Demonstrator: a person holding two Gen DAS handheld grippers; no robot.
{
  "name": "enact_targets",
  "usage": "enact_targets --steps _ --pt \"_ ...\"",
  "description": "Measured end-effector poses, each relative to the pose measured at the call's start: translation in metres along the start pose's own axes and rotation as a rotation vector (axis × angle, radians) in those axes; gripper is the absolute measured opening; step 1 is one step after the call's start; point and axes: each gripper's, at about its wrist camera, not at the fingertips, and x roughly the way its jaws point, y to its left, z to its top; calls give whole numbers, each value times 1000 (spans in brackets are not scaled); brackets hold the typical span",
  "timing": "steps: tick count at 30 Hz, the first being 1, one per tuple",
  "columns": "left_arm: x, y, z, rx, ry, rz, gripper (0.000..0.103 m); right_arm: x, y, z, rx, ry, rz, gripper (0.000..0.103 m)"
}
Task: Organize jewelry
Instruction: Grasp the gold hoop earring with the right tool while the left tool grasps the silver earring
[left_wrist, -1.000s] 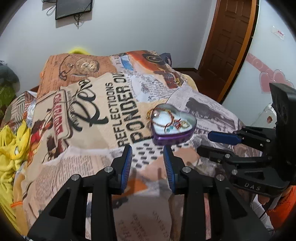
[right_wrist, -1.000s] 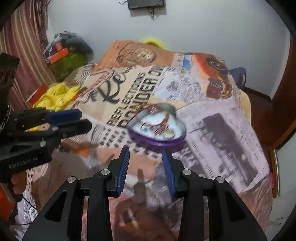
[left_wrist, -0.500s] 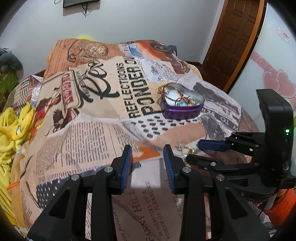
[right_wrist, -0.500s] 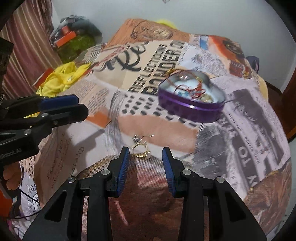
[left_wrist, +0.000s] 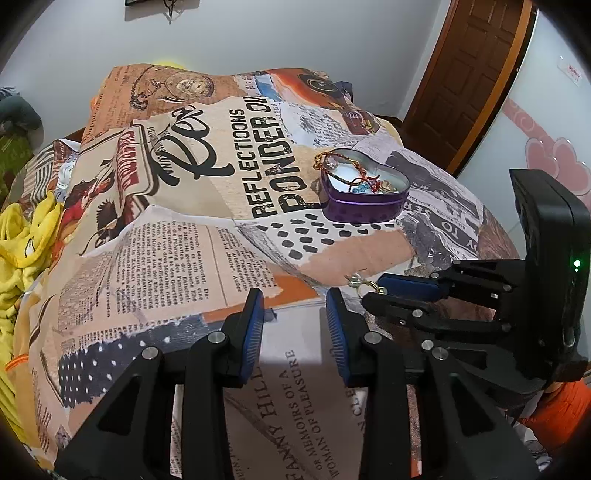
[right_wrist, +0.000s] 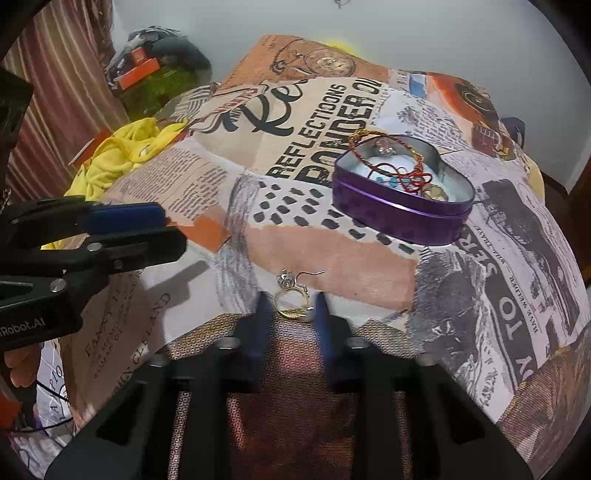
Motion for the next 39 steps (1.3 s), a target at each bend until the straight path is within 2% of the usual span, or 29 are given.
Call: enact_targets --steps 5,20,28,29,31,36,39 --pt "3 -6 2 12 5 -6 34 -1 -1 0 5 -9 13 12" --pt "30 -34 8 59 45 -56 34 -30 -29 -7 74 -74 -5 12" --pt "44 -44 10 65 52 -49 34 -38 -43 -9 99 -96 -27 12" --pt "45 -44 10 65 52 -47 33 -37 -44 -9 102 -97 -27 12" --pt "48 -45 10 72 52 -39 25 -37 -46 -9 107 -99 -26 12" --pt "54 -47 11 84 54 -24 18 -38 -49 -9 112 -103 -23 12" --pt "55 -48 11 93 57 -22 8 -38 -50 -9 114 -103 -23 12"
